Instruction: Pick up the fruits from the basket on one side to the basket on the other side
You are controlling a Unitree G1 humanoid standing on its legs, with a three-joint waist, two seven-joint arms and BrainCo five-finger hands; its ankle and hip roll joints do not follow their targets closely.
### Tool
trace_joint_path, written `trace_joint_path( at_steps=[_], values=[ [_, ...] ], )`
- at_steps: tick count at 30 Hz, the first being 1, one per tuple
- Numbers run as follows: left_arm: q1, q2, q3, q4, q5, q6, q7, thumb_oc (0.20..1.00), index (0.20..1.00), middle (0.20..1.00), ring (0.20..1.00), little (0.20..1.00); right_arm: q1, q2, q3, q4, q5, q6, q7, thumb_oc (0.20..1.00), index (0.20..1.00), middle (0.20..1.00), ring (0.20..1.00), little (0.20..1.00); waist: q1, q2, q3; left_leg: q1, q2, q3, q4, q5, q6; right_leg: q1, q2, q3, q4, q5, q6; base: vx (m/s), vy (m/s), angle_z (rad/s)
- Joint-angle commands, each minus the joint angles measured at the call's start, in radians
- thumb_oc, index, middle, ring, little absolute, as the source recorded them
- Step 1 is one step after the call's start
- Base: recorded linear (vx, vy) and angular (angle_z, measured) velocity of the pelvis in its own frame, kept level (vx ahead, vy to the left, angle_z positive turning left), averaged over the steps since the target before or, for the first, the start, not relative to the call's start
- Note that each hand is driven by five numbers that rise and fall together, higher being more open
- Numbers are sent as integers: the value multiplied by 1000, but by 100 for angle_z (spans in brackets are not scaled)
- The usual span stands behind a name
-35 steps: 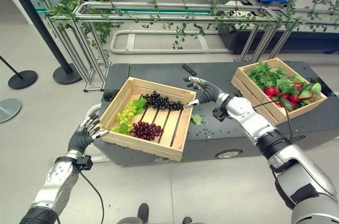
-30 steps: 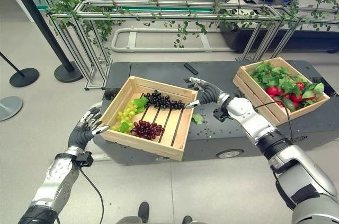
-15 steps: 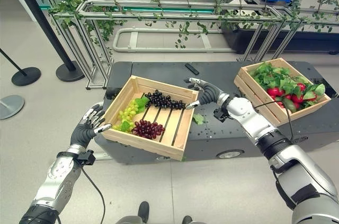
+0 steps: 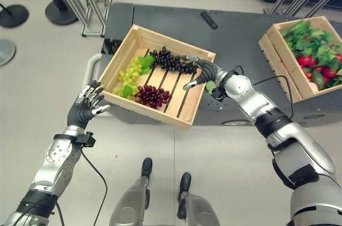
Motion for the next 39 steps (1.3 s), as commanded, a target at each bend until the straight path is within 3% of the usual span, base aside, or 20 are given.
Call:
trace_joint_path(
  at_steps=[1,9,20,28,39],
  values=[
    [-27,53,44,-136,-23,-67,26,1000,1000,1000,1000,1000,-96,26,40,7,-32,-32,-44,1000,1000,1000,1000,1000,15,-58,-11,33,-22,30,89,-120,10,-60,-63,24,88,2,78,6,-2,5],
    [-99,65,46,-242,14,-81,70,1000,1000,1000,1000,1000,-193,88,85,77,-105,-20,-64,1000,1000,1000,1000,1000,44,-79,49,-4,-18,10,86,-110,7,-93,-60,19,89,4,75,1,1,14],
    [-180,73,36,-309,53,-96,113,1000,1000,1000,1000,1000,-301,109,149,122,-124,-11,-64,1000,1000,1000,1000,1000,69,-112,107,-29,-18,-8,84,-107,5,-102,-58,4,77,6,71,-1,-5,4],
    [-223,181,45,-348,191,-109,143,1000,1000,1000,1000,1000,-391,116,213,234,-131,7,-46,1000,1000,1000,1000,1000,73,-113,129,-73,-20,-13,92,-104,1,-144,-56,2,82,9,71,-2,3,1],
    [-226,194,39,-380,121,-122,126,1000,1000,1000,1000,1000,-431,80,258,249,-142,18,-28,1000,1000,1000,1000,1000,55,-104,129,-147,-23,-20,98,-97,-2,-221,-56,-1,99,10,70,-1,2,1]
  ],
)
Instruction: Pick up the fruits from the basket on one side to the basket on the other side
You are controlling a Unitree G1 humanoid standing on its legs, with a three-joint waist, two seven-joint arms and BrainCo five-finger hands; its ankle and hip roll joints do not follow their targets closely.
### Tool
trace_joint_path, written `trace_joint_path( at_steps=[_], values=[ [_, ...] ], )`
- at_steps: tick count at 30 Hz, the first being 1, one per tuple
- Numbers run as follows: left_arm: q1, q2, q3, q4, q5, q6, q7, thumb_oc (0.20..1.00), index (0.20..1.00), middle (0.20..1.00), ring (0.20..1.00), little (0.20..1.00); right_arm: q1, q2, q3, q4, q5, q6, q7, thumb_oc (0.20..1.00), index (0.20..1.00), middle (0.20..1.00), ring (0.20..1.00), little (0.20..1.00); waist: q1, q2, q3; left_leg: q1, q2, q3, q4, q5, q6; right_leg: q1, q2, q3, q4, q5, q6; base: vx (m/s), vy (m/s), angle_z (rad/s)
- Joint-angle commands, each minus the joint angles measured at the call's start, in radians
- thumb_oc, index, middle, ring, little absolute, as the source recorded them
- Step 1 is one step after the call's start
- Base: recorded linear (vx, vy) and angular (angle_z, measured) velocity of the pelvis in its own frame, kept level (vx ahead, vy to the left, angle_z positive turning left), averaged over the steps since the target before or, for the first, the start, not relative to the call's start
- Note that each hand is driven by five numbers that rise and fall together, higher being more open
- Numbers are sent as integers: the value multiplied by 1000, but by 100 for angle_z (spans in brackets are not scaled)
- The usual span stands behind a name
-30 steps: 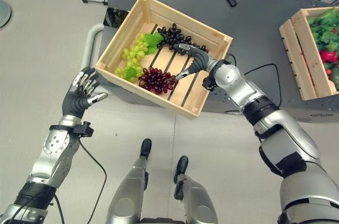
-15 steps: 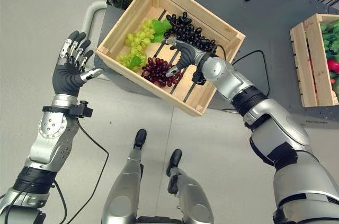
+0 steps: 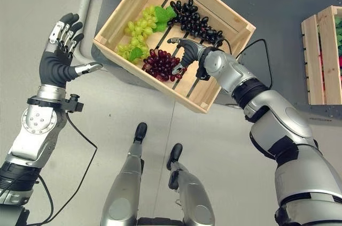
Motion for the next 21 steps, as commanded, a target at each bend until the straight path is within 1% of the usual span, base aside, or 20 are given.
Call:
trace_joint_path(
  at_steps=[1,3,11,13,14,15,18,20,21],
  values=[
    [-3,12,48,-137,-24,-74,2,1000,1000,1000,1000,1000,-133,-54,68,0,-15,-8,-11,1000,1000,1000,1000,1000,-5,0,14,55,-12,48,51,-112,2,-51,-54,19,45,36,66,-5,6,3],
    [-7,14,48,-136,-22,-75,7,1000,1000,1000,1000,1000,-134,-57,72,27,-22,-9,-16,1000,1000,1000,1000,1000,-5,4,14,30,-17,45,67,-115,3,-73,-55,24,55,39,67,-3,1,2],
    [-22,-5,57,-135,-50,-85,17,1000,1000,1000,1000,1000,-130,-40,57,116,-55,-2,-29,1000,1000,1000,1000,1000,-5,42,14,-31,-31,37,99,-123,8,-141,-63,26,98,23,65,-3,6,2],
    [-17,-8,60,-140,-39,-83,22,1000,1000,1000,1000,1000,-127,-29,54,127,-60,1,-29,1000,1000,1000,1000,1000,-3,47,14,-33,-31,35,97,-128,9,-145,-65,26,104,15,65,0,0,0],
    [-20,-14,63,-142,-35,-83,25,1000,1000,1000,1000,1000,-129,-25,49,132,-62,1,-33,1000,1000,1000,1000,1000,-2,49,14,-43,-33,34,96,-121,9,-154,-67,23,102,22,65,0,0,0],
    [-18,-20,67,-144,-28,-83,31,1000,1000,1000,1000,1000,-128,-21,44,137,-63,3,-36,1000,1000,1000,1000,1000,-2,51,14,-41,-34,33,95,-127,10,-152,-68,23,104,17,66,0,0,0],
    [-26,-30,70,-147,-23,-82,38,1000,1000,1000,1000,1000,-131,-12,36,143,-66,4,-43,1000,1000,1000,1000,1000,-4,53,14,-55,-38,30,95,-120,10,-165,-71,18,104,23,65,-10,1,2],
    [-39,-42,65,-143,-19,-81,50,1000,1000,1000,1000,1000,-125,4,27,158,-68,5,-53,1000,1000,1000,1000,1000,-3,55,14,-53,-38,28,96,-126,11,-165,-73,18,109,17,64,-7,-7,4],
    [-57,-46,63,-142,-16,-82,59,1000,1000,1000,1000,1000,-125,22,21,178,-71,6,-59,1000,1000,1000,1000,1000,0,58,14,-66,-41,22,97,-120,13,-175,-74,17,106,22,63,8,-10,5]
  ],
)
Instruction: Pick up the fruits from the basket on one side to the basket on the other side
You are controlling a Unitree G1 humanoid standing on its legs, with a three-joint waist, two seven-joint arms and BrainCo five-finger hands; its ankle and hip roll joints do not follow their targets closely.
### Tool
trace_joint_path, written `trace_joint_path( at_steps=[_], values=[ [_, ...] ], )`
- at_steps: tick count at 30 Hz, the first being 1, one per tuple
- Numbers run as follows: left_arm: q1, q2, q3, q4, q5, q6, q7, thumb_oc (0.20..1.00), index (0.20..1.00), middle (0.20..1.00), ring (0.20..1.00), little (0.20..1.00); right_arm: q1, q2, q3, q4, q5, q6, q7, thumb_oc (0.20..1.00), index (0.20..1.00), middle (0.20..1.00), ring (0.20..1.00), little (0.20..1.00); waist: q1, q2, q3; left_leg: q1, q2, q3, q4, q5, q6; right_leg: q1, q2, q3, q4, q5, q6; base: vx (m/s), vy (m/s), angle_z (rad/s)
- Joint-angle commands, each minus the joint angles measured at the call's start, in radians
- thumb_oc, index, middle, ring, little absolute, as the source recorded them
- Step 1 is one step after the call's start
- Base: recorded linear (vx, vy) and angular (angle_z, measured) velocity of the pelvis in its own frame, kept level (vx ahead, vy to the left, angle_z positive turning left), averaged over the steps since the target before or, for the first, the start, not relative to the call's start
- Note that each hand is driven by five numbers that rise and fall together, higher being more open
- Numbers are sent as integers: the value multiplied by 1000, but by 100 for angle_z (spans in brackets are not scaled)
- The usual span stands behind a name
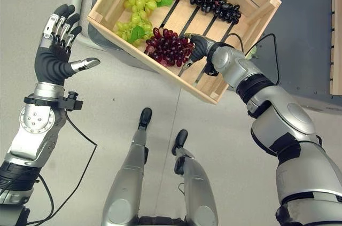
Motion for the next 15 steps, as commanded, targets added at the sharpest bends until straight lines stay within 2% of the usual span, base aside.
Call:
trace_joint_path(
  at_steps=[1,9,15],
  values=[
    [-43,-43,53,-135,3,-69,30,1000,1000,1000,1000,1000,-87,21,2,53,-13,-8,-22,1000,1000,1000,1000,1000,-1,37,-4,58,-22,44,53,-131,13,-21,-48,23,-28,69,67,-26,-2,9],
    [-78,-69,16,-150,0,-81,43,1000,1000,1000,1000,1000,-156,84,3,198,-22,-14,-57,1000,1000,1000,1000,1000,23,61,-4,40,-23,39,41,-123,16,-41,-48,18,-33,72,68,1,2,4],
    [-118,-80,-12,-159,-11,-92,51,1000,1000,1000,1000,1000,-200,63,5,236,11,-17,-79,1000,1000,1000,1000,1000,40,80,-4,19,-27,31,39,-119,17,-68,-54,10,-16,68,72,6,-2,1]
  ],
)
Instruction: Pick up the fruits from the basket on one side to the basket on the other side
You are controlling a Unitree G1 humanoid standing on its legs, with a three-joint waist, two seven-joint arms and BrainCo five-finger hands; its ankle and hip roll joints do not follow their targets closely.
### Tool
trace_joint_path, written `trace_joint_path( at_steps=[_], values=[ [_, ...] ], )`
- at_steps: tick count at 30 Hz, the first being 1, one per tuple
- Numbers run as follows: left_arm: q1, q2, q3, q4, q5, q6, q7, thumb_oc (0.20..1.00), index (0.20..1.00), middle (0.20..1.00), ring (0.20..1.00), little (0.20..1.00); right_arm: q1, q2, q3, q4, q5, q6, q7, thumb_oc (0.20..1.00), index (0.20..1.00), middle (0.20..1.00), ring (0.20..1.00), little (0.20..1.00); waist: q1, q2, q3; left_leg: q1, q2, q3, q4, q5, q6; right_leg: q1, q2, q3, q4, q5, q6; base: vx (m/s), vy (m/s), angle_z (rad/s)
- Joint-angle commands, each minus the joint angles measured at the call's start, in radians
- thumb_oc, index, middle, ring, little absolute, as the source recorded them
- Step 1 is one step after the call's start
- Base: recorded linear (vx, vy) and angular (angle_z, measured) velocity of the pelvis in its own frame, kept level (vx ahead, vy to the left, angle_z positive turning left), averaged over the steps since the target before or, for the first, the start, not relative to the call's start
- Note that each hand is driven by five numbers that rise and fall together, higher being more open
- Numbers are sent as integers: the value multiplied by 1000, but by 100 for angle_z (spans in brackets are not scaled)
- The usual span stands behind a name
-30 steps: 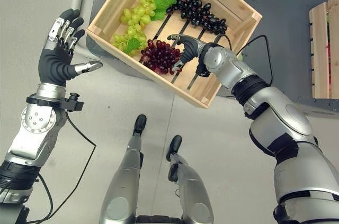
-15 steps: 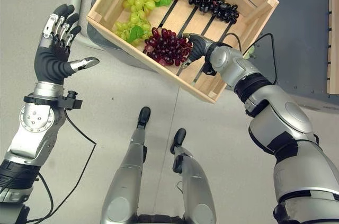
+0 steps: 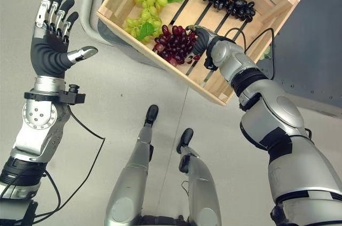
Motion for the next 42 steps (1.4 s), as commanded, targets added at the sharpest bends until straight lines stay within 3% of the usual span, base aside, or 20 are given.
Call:
trace_joint_path(
  at_steps=[1,9,10,11,12,13,30,37,38,40,41,42],
  values=[
    [-56,-51,-21,-148,-43,-87,1,1000,1000,1000,1000,1000,-119,-31,31,33,39,-22,-40,1000,1000,1000,1000,1000,14,47,-7,49,-24,45,36,-127,24,-28,-50,18,-45,82,77,0,0,0],
    [-71,-69,-45,-181,-85,-87,-24,1000,1000,1000,1000,1000,-118,-81,29,38,54,-21,-38,1000,1000,1000,1000,1000,20,77,-7,14,-41,26,45,-124,27,-71,-70,2,4,64,80,26,-3,16],
    [-70,-70,-48,-186,-97,-88,-29,1000,1000,1000,1000,1000,-115,-85,28,40,54,-19,-39,947,947,947,947,947,20,81,-7,10,-44,24,48,-124,27,-75,-72,0,9,63,80,21,-2,18],
    [-72,-72,-50,-186,-101,-88,-30,1000,1000,1000,1000,1000,-113,-90,26,43,55,-18,-39,373,373,373,373,373,20,83,-7,6,-46,23,51,-125,27,-78,-74,-1,14,61,80,16,5,14],
    [-73,-74,-53,-185,-104,-86,-33,1000,1000,1000,1000,1000,-106,-98,25,46,57,-19,-38,228,228,228,228,228,21,87,-7,3,-48,23,55,-126,27,-83,-76,-1,19,61,80,15,12,11],
    [-72,-75,-57,-183,-105,-85,-37,1000,1000,1000,1000,1000,-102,-98,26,45,59,-16,-32,200,200,200,200,200,20,91,-7,-1,-50,22,59,-127,28,-90,-77,1,26,59,79,12,12,6],
    [-84,-67,-99,-191,-122,-68,-67,1000,1000,1000,1000,1000,-69,-60,-31,63,184,-16,-7,200,200,200,200,200,6,93,-7,15,-42,35,57,-132,30,-94,-72,25,25,63,77,1,1,0],
    [-80,-69,-141,-193,-134,-54,-109,1000,1000,1000,1000,1000,-12,-65,-67,-2,381,-13,76,200,200,200,200,200,-3,87,-7,25,-39,34,49,-128,27,-88,-75,23,23,66,79,0,0,0],
    [-72,-64,-148,-197,-143,-52,-131,1000,1000,1000,1000,1000,17,-71,-60,-55,462,1,129,200,200,200,200,200,-3,83,-7,28,-36,34,46,-125,26,-88,-76,22,24,66,79,0,0,0],
    [-70,-64,-154,-193,-146,-51,-139,1000,1000,1000,1000,1000,36,-79,-56,-95,497,3,142,200,200,200,200,200,-5,81,-7,28,-36,34,45,-124,26,-87,-76,22,25,67,80,0,0,0],
    [-61,-63,-161,-191,-149,-50,-157,1000,1000,1000,1000,1000,87,-97,-57,-197,617,22,195,200,200,200,200,200,-10,75,-7,30,-36,33,44,-123,24,-86,-76,20,24,69,81,0,0,0],
    [-61,-64,-163,-190,-149,-50,-157,1000,1000,1000,1000,1000,90,-100,-58,-201,618,24,194,200,200,200,200,200,-8,76,-7,31,-36,33,43,-123,24,-84,-76,20,24,69,81,0,0,0]
  ],
)
